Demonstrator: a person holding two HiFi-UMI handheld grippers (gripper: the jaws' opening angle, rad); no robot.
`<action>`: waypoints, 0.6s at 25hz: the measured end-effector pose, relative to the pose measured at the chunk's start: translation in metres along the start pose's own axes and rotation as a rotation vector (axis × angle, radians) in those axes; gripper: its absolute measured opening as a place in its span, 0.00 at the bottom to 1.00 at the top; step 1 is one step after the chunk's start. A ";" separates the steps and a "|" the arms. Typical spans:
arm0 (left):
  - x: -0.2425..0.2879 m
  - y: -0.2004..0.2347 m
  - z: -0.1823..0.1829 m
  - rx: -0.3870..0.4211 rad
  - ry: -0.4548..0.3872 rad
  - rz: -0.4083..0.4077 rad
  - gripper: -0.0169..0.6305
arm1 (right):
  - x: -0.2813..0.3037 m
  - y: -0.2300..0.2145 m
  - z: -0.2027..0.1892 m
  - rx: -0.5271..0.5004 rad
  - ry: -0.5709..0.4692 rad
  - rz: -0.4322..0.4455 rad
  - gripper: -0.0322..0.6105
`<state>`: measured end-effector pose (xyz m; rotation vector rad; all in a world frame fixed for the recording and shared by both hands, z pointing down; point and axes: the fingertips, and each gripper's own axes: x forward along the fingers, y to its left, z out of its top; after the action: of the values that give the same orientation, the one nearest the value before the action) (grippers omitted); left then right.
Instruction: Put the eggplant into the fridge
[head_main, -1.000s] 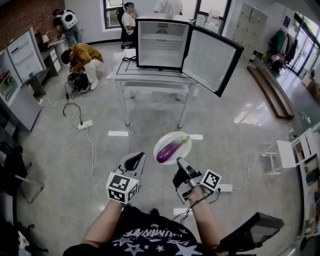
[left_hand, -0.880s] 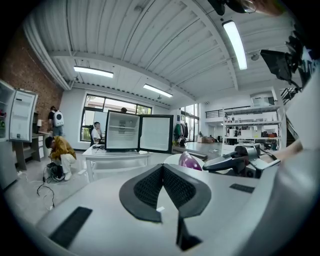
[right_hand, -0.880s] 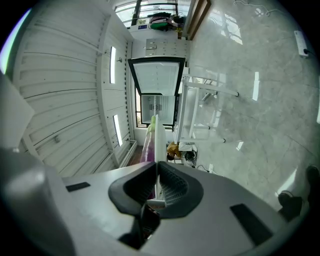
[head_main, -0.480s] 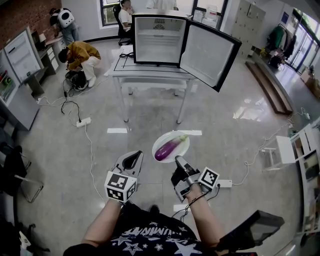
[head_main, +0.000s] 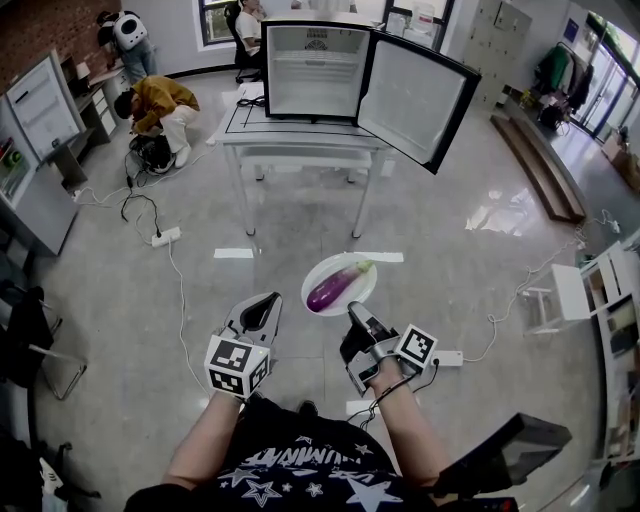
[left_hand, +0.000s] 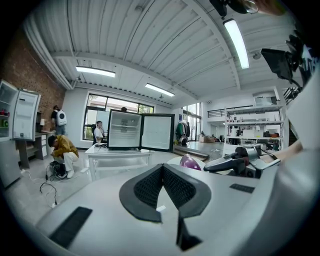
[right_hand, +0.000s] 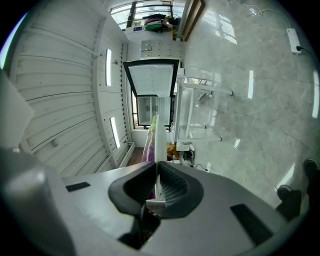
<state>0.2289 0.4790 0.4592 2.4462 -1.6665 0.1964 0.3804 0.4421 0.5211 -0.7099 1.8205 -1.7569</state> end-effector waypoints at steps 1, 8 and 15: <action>0.000 0.000 -0.001 -0.002 0.000 0.004 0.04 | 0.000 -0.001 0.000 0.000 0.003 0.001 0.09; 0.001 0.001 -0.003 -0.002 0.009 0.022 0.04 | -0.001 -0.005 -0.002 0.019 0.011 -0.002 0.09; 0.004 0.006 -0.011 0.015 -0.004 0.051 0.04 | 0.001 -0.018 0.003 0.035 0.002 -0.006 0.09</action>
<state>0.2244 0.4756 0.4709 2.4181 -1.7361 0.2111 0.3822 0.4384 0.5386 -0.7013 1.7860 -1.7899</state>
